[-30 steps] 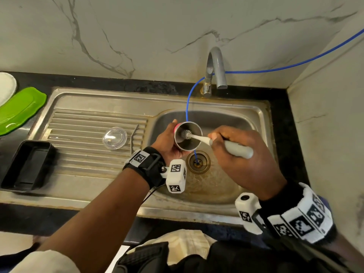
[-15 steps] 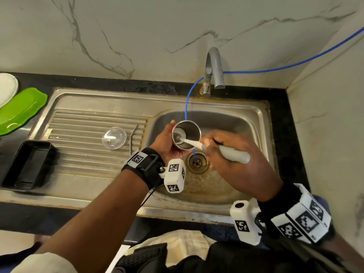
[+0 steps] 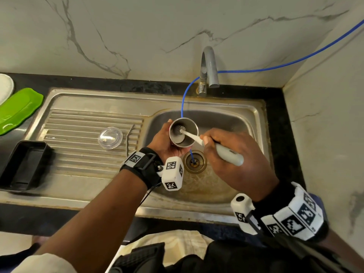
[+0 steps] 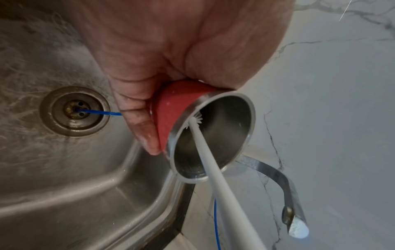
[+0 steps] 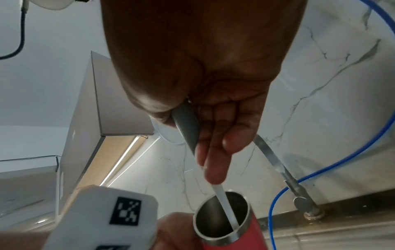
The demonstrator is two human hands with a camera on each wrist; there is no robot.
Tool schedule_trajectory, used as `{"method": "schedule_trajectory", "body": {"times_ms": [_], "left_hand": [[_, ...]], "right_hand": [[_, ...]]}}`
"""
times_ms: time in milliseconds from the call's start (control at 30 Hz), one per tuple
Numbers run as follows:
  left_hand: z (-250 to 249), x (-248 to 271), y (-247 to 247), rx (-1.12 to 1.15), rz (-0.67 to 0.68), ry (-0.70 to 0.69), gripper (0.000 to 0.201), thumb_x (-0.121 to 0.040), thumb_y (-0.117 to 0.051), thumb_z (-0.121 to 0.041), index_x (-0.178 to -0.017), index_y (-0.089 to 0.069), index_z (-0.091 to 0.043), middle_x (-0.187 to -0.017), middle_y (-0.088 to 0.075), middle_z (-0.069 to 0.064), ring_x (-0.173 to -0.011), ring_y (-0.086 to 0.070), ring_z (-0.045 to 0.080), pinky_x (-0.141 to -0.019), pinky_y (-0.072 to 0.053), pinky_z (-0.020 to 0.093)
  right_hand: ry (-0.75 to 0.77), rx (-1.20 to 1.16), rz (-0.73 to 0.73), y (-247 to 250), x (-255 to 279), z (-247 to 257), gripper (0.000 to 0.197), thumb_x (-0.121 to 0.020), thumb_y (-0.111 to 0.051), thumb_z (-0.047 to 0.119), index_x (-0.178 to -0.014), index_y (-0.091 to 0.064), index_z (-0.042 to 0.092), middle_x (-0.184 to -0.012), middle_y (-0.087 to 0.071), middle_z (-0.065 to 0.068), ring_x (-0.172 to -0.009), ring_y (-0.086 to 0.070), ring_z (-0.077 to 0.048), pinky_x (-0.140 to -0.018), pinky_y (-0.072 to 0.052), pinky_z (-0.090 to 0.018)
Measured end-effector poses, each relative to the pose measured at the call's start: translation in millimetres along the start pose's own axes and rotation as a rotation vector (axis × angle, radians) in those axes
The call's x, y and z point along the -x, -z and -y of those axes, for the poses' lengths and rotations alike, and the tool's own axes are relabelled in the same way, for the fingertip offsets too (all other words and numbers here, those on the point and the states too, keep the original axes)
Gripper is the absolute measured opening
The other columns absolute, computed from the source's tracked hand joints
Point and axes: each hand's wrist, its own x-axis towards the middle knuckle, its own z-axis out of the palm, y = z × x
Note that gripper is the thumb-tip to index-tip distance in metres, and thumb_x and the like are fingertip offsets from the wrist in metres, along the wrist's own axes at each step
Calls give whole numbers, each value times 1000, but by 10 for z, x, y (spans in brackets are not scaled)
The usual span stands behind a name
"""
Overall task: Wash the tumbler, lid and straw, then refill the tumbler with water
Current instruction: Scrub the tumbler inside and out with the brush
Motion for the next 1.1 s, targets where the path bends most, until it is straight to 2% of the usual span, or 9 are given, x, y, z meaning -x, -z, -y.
{"method": "schedule_trajectory", "body": {"times_ms": [100,200,300,500,600,733,867,1000,1100], "left_hand": [[-7,-27,-37,-49,-12,8,69,-104,-42,-64,-131,-64,-5,-108,-74,18,-85,-76,28,-65,-65,36],[-5,-43,-12,-57,-25,-3,67,-104,-41,-63,-118,-67,-3,-96,-77,19,-74,-77,28,-58,-64,36],[40,-44,29,-53,-9,-2,65,-103,-44,-62,-118,-68,-3,-101,-77,19,-79,-77,28,-62,-64,36],[88,-61,5,5,41,-22,60,-102,-50,-57,-125,-65,-4,-108,-76,19,-85,-78,29,-68,-64,41],[60,-65,39,30,25,-59,59,-103,-50,-56,-127,-65,-4,-108,-76,19,-84,-78,29,-69,-65,41],[73,-114,109,-17,-4,-76,73,-103,-49,-61,-145,-56,-2,-116,-72,21,-90,-76,30,-68,-64,40],[136,-131,113,-52,10,-65,73,-100,-50,-63,-138,-61,-1,-120,-70,22,-99,-73,31,-72,-64,40],[107,-145,155,-51,27,-72,74,-98,-53,-62,-140,-60,-1,-126,-68,22,-104,-71,31,-77,-64,41],[75,-151,182,-49,-4,-75,75,-98,-55,-62,-142,-58,-1,-124,-70,22,-101,-73,31,-75,-64,42]], "right_hand": [[19,4,-11,-86,44,17,18,-104,-55,27,-94,-67,18,-71,-62,8,-62,-60,-17,-58,-47,-44],[-126,-217,-57,-109,43,12,18,-104,-57,15,-89,-68,14,-66,-63,0,-59,-63,-22,-57,-51,-47],[-227,-282,-35,5,4,-22,21,-104,-58,11,-87,-70,9,-67,-65,-6,-60,-65,-26,-59,-54,-52],[-221,-145,-56,260,-121,36,33,-100,-56,30,-79,-71,10,-64,-66,-7,-60,-66,-27,-59,-55,-53],[-288,-230,-39,382,-114,123,29,-103,-56,23,-83,-74,12,-63,-68,-9,-55,-69,-24,-61,-57,-50],[-190,-217,-35,240,-53,202,26,-101,-61,21,-78,-70,15,-63,-66,-3,-58,-67,-24,-57,-56,-49],[-151,-130,-22,6,-35,170,22,-97,-60,24,-75,-62,22,-59,-61,4,-55,-61,-18,-54,-48,-37],[-147,-105,-15,-42,-33,182,20,-97,-59,26,-77,-63,23,-60,-61,8,-57,-61,-17,-55,-47,-36],[-198,-175,3,111,-23,226,24,-101,-62,18,-77,-66,19,-62,-64,3,-60,-66,-19,-57,-55,-42]]}}
